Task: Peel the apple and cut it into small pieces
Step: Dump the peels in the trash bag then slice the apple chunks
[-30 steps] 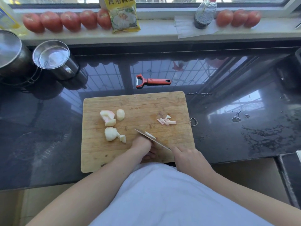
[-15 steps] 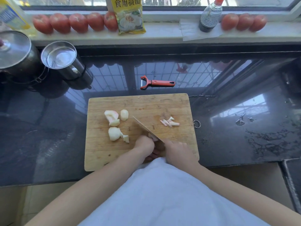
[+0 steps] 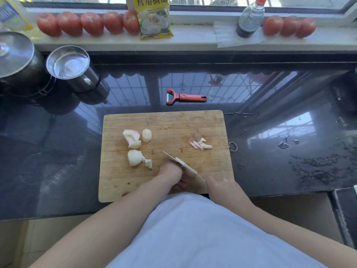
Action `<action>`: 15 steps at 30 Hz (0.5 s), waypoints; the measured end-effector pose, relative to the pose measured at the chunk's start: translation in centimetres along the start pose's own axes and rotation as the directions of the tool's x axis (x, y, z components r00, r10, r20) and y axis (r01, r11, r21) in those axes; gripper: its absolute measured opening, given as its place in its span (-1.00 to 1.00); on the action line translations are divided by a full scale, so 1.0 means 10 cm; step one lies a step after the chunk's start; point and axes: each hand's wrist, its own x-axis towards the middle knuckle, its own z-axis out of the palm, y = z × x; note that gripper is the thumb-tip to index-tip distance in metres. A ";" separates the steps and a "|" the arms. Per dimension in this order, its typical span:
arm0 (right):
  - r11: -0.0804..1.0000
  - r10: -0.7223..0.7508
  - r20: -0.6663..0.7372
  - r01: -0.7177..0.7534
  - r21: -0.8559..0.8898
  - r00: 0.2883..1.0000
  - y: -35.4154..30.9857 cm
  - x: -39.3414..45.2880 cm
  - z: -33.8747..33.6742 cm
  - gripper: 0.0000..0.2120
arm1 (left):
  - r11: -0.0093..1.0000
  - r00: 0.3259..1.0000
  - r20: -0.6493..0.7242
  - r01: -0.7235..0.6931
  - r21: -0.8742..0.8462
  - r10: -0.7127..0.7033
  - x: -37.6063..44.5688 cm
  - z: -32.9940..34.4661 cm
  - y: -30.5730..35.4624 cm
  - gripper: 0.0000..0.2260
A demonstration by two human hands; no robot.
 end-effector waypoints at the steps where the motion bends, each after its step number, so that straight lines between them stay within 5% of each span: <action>1: 0.999 0.023 0.019 -0.023 -0.023 1.000 0.00 0.05 0.07 -0.67 | 1.000 1.000 0.003 -0.013 0.006 0.013 -0.01 -0.01 -0.01 -0.63; 6: 0.997 0.027 -0.037 -0.030 -0.067 0.999 -0.16 0.39 0.15 -0.84 | 0.997 0.997 -0.021 -0.079 -0.013 0.079 -0.01 0.00 -0.07 -0.66; 11: 0.990 0.072 -0.022 -0.069 0.121 0.997 -0.11 0.07 -0.08 -0.47 | 0.990 0.994 -0.017 -0.103 0.100 0.105 -0.07 -0.05 -0.05 -0.68; 15: 0.997 0.049 0.012 -0.049 0.054 0.999 -0.08 -0.07 -0.16 -0.86 | 0.982 0.994 -0.024 -0.106 0.157 0.111 -0.02 -0.03 -0.03 -0.67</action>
